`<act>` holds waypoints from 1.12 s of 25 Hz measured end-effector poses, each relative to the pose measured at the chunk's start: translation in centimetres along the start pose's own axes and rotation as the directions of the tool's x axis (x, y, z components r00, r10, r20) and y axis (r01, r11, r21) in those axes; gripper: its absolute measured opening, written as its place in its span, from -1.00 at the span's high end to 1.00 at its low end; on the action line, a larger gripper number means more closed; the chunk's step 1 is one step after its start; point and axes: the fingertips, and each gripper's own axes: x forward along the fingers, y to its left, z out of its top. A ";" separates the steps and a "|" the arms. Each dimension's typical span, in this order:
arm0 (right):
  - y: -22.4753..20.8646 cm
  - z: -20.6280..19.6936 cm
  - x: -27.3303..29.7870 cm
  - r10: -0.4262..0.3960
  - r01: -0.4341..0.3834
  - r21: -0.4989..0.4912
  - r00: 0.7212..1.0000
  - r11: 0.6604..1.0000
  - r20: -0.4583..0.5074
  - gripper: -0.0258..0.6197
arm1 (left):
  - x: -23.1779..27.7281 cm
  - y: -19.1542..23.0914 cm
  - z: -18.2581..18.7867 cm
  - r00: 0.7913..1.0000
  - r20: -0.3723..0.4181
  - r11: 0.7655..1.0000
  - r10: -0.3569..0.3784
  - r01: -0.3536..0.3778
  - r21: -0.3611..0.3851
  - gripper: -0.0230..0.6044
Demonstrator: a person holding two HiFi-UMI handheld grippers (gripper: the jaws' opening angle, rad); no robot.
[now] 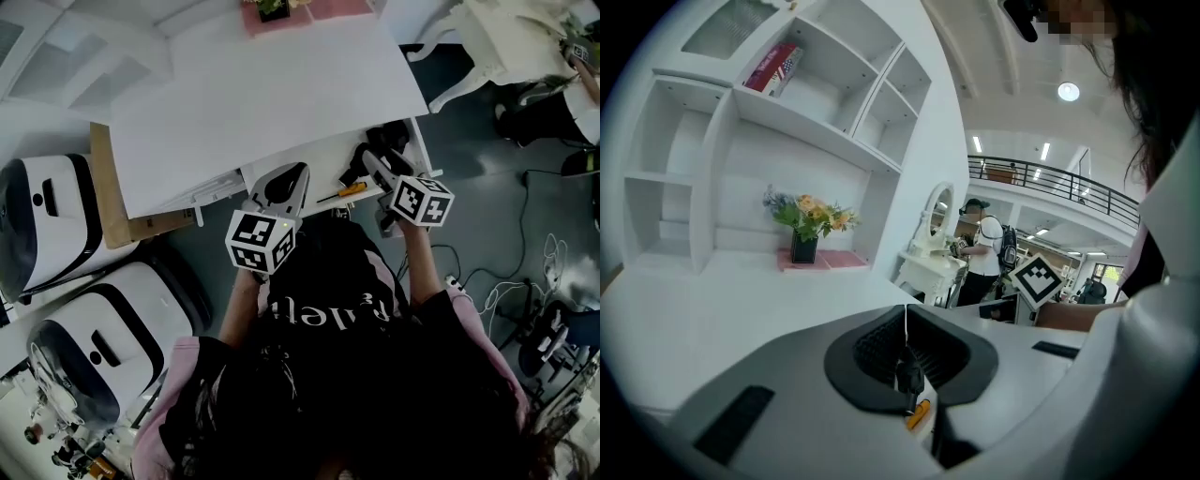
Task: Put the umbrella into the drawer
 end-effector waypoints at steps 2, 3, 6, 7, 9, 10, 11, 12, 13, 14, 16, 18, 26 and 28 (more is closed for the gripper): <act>2.4 0.2 -0.9 0.026 -0.024 -0.050 0.999 0.998 0.030 0.05 | -1.1 0.0 -0.1 1.000 0.010 1.000 -0.007 0.007 0.003 0.87; 3.7 0.2 -1.3 0.040 -0.037 -0.072 0.998 0.997 0.047 0.05 | -1.7 0.0 -0.2 1.000 0.015 1.000 -0.010 0.009 0.005 0.87; 7.2 -0.3 -2.5 0.079 -0.068 -0.140 0.994 0.988 0.074 0.05 | -3.6 -0.1 -0.3 0.999 0.033 1.000 -0.017 0.016 0.011 0.87; 8.3 -0.7 -2.8 0.090 -0.077 -0.161 0.993 0.984 0.076 0.05 | -4.3 -0.1 -0.3 0.999 0.039 1.000 -0.019 0.018 0.015 0.87; 10.4 -1.8 -3.4 0.109 -0.093 -0.195 0.991 0.976 0.073 0.05 | -5.7 -0.1 -0.4 0.999 0.049 0.999 -0.023 0.022 0.023 0.87; 11.4 -2.4 -3.7 0.117 -0.100 -0.207 0.991 0.973 0.071 0.05 | -6.5 -0.1 -0.5 0.998 0.053 0.999 -0.025 0.024 0.026 0.87; 12.2 -3.0 -4.0 0.123 -0.105 -0.215 0.990 0.971 0.070 0.05 | -7.3 -0.2 -0.6 0.998 0.057 0.999 -0.027 0.026 0.027 0.87; 13.1 -3.7 -4.3 0.128 -0.110 -0.220 0.989 0.969 0.069 0.05 | -8.0 -0.2 -0.8 0.998 0.060 0.999 -0.030 0.028 0.028 0.87; 13.8 -4.3 -4.5 0.133 -0.115 -0.223 0.989 0.968 0.069 0.05 | -8.7 -0.2 -1.1 0.998 0.062 0.999 -0.032 0.030 0.028 0.87; 14.5 -4.9 -4.7 0.137 -0.118 -0.225 0.988 0.967 0.069 0.05 | -9.4 -0.2 -1.4 0.997 0.062 0.999 -0.034 0.033 0.027 0.87; 15.7 -6.3 -5.2 0.142 -0.124 -0.227 0.988 0.966 0.065 0.05 | -10.7 -0.2 -2.4 0.998 0.057 0.999 -0.039 0.038 0.022 0.87; 16.8 -7.6 -5.7 0.144 -0.128 -0.232 0.988 0.964 0.052 0.05 | -11.7 -0.3 -3.5 0.998 0.045 0.999 -0.043 0.043 0.009 0.87; 19.0 -10.2 -8.3 0.133 -0.122 -0.269 0.991 0.955 0.021 0.30 | -13.4 -1.7 -5.1 0.996 0.058 0.997 -0.067 0.069 -0.031 0.87; 19.1 -10.2 -8.9 0.129 -0.117 -0.270 0.991 0.956 0.026 0.51 | -13.5 -2.3 -4.9 0.995 0.073 0.997 -0.066 0.069 -0.032 0.87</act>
